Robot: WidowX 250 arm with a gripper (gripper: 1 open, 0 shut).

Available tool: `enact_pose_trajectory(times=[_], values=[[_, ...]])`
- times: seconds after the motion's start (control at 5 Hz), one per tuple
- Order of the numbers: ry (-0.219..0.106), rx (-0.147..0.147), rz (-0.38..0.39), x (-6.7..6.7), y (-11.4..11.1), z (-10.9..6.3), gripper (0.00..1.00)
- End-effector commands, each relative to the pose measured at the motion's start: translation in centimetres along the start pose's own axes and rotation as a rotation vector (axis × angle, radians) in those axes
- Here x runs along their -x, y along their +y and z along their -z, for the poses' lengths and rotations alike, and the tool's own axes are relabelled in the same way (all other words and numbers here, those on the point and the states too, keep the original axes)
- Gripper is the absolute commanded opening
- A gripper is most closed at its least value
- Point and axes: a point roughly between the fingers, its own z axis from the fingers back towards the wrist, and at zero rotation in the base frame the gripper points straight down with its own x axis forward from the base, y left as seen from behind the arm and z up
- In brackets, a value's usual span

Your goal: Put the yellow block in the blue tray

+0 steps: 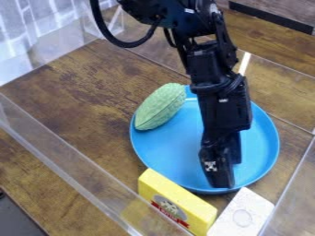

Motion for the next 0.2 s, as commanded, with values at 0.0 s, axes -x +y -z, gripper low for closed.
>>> enact_pose_trajectory(times=[0.0], values=[[0.030, 0.048, 0.007, 1.08, -0.28, 1.08, 1.00]])
